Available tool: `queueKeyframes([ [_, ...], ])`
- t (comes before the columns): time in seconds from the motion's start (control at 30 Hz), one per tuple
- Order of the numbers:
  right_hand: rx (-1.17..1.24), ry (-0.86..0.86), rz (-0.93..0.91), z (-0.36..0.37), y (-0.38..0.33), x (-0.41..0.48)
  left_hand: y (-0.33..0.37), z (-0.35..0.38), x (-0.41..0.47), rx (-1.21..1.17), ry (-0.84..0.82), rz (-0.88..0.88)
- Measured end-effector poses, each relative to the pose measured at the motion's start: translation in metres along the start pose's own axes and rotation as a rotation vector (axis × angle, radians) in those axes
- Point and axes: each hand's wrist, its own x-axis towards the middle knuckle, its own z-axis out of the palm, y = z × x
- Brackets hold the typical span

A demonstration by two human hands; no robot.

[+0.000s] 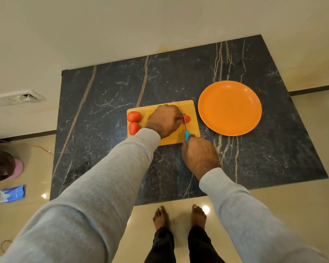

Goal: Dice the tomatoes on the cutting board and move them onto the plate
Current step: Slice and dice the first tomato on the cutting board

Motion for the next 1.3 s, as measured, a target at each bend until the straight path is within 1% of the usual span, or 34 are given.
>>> queueKeyframes([
  [0.1, -0.013, -0.022, -0.005, 0.005, 0.003, -0.011, 0.000, -0.003, 0.000, 0.008, -0.015, -0.012],
  [0.27, 0.042, -0.059, 0.023, 0.007, 0.011, -0.029, 0.002, -0.007, 0.000, 0.010, -0.039, -0.014],
  [0.47, 0.126, 0.065, -0.001, -0.003, 0.018, -0.039, -0.013, -0.016, -0.008, -0.018, -0.023, -0.030],
  [0.6, 0.127, 0.083, -0.021, -0.001, 0.008, -0.030, -0.011, -0.012, -0.011, 0.010, -0.020, 0.040],
  [0.77, 0.116, 0.029, -0.007, 0.000, 0.001, -0.020, -0.006, -0.004, -0.008, -0.009, 0.035, 0.029],
  [1.03, 0.080, 0.037, 0.000, -0.007, -0.011, 0.013, -0.008, -0.003, -0.009, -0.007, 0.021, 0.021],
  [1.2, -0.013, -0.025, 0.017, 0.003, -0.011, -0.003, -0.006, -0.001, -0.012, 0.007, 0.039, 0.002],
  [1.3, -0.032, -0.060, 0.005, 0.011, -0.007, -0.014, -0.007, 0.000, -0.010, 0.007, 0.016, -0.015],
])
